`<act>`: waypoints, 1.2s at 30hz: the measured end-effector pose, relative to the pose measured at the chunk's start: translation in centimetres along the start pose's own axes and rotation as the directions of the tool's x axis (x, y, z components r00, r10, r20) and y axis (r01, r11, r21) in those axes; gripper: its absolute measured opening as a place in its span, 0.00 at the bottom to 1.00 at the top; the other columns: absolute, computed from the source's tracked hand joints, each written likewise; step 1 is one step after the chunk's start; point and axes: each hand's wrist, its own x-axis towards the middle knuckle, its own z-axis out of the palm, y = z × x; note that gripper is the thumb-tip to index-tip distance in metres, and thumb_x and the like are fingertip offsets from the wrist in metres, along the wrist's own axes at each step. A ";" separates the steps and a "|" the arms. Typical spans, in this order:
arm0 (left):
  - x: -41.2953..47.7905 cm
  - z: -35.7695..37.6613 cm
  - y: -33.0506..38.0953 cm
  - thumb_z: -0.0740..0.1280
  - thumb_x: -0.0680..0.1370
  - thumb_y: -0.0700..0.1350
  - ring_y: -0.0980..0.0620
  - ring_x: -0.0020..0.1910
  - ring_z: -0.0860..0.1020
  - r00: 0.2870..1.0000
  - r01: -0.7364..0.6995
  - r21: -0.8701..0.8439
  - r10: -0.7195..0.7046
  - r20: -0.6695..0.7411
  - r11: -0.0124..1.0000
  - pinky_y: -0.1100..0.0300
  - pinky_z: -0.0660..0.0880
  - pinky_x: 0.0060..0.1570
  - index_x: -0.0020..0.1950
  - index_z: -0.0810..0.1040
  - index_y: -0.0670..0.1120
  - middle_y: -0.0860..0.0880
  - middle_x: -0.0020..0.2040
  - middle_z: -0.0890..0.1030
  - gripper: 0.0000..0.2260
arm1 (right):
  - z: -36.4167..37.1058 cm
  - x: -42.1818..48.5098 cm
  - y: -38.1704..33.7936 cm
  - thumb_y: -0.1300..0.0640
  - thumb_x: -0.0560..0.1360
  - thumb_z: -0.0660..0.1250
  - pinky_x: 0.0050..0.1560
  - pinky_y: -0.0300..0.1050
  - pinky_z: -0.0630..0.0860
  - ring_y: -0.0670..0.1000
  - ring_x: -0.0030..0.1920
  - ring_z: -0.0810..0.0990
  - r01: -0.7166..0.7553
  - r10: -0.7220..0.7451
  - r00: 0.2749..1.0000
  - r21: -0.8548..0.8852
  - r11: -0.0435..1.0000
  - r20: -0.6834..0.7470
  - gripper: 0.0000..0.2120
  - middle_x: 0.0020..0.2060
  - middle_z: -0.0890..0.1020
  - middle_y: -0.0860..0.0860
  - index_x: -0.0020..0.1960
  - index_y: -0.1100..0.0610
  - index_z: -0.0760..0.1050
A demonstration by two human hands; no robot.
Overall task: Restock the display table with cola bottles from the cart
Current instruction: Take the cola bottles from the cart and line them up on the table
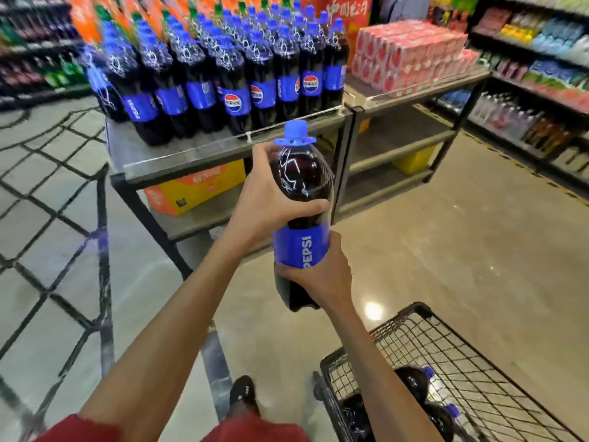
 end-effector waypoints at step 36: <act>18.6 -25.2 -16.6 0.85 0.60 0.47 0.69 0.57 0.76 0.960 0.036 0.084 -0.012 -0.281 0.996 0.78 0.69 0.52 0.64 0.63 0.52 0.61 0.59 0.75 0.41 | 28.0 20.1 -15.4 0.43 0.56 0.85 0.53 0.48 0.80 0.36 0.49 0.78 0.176 -0.171 0.962 -0.004 0.984 0.215 0.42 0.49 0.77 0.35 0.61 0.43 0.64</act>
